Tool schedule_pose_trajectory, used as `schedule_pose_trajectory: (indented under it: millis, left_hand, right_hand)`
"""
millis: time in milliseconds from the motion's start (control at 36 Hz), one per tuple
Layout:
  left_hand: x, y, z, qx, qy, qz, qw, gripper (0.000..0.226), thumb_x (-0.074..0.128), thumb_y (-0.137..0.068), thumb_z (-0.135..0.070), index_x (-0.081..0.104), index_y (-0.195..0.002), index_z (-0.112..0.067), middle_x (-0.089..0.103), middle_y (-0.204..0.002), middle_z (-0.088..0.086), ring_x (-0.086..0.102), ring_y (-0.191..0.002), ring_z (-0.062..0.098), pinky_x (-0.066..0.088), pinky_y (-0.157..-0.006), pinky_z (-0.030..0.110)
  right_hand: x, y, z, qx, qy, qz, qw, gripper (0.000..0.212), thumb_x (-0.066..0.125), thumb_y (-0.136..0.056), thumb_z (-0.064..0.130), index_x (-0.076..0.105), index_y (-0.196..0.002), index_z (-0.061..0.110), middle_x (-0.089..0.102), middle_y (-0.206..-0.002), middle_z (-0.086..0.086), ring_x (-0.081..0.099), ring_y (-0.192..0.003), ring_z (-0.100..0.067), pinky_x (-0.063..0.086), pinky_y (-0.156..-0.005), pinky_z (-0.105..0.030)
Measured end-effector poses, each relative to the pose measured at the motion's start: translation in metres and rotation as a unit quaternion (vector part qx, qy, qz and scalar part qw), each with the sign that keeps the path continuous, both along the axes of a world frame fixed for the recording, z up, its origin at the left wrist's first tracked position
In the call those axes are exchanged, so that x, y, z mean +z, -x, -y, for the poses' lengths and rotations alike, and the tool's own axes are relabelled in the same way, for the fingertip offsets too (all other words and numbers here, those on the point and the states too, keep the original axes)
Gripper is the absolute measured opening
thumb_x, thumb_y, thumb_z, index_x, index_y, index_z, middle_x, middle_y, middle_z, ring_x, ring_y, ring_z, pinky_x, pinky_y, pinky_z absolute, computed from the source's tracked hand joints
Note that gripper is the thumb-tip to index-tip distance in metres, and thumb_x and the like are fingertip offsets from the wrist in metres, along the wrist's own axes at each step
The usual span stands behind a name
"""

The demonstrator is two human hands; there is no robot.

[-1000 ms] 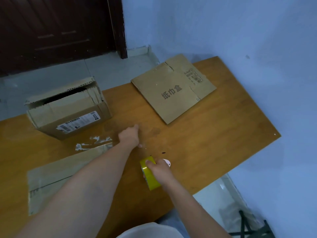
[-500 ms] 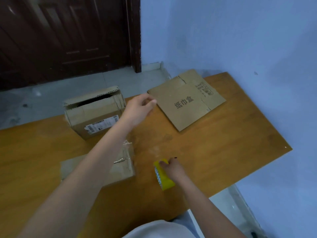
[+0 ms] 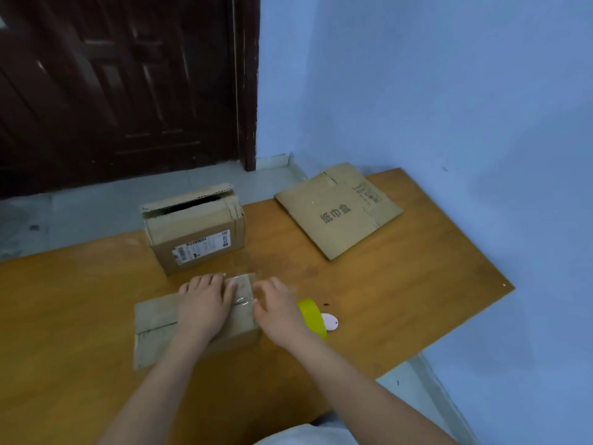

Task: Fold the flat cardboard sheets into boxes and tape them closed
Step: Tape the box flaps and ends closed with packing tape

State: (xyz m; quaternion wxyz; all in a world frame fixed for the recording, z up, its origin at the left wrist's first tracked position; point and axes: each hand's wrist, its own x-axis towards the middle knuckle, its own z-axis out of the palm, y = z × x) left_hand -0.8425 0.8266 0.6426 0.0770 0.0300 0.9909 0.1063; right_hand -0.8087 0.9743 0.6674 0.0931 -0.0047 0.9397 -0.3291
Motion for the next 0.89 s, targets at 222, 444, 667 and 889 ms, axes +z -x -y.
schedule_pose_trajectory:
  millis: [222,444,667,889]
  left_hand:
    - [-0.006,0.002,0.001,-0.001,0.017,-0.024,1.0,0.049,0.022,-0.097,-0.05,0.057,-0.117,-0.022,0.062,-0.118,0.0,0.052,-0.11,0.021,0.034,-0.089,0.035]
    - [-0.011,0.002,0.001,0.001,0.011,-0.058,0.998,0.065,0.011,-0.091,-0.054,0.063,-0.103,-0.018,0.067,-0.101,0.003,0.058,-0.096,0.025,0.038,-0.081,0.037]
    - [-0.011,0.003,0.0,-0.003,0.03,-0.059,0.998,0.049,0.02,-0.097,-0.051,0.057,-0.11,-0.022,0.062,-0.109,-0.001,0.053,-0.103,0.019,0.035,-0.086,0.034]
    - [-0.013,0.002,0.001,-0.004,0.013,-0.074,0.997,0.049,0.019,-0.097,-0.051,0.058,-0.104,-0.022,0.063,-0.104,-0.003,0.054,-0.099,0.018,0.036,-0.086,0.033]
  right_hand:
    - [-0.004,0.0,0.009,-0.024,0.03,0.066,0.997,0.033,0.047,-0.092,0.019,0.056,-0.121,0.006,0.052,-0.12,-0.016,0.049,-0.114,-0.031,0.037,-0.098,-0.036]
    - [-0.006,0.004,0.019,0.01,0.005,0.115,0.993,0.04,0.039,-0.095,0.025,0.048,-0.127,0.004,0.047,-0.125,-0.018,0.046,-0.118,-0.033,0.036,-0.104,-0.039]
    - [0.012,0.017,0.003,0.052,0.045,0.202,0.977,0.036,0.03,-0.1,0.02,0.057,-0.114,0.001,0.054,-0.126,-0.021,0.05,-0.113,-0.032,0.039,-0.092,-0.034]
    - [0.014,0.038,-0.007,0.016,-0.052,0.084,0.995,0.051,0.052,-0.094,0.025,0.037,-0.14,0.009,0.041,-0.139,-0.013,0.041,-0.128,-0.029,0.035,-0.106,-0.039]
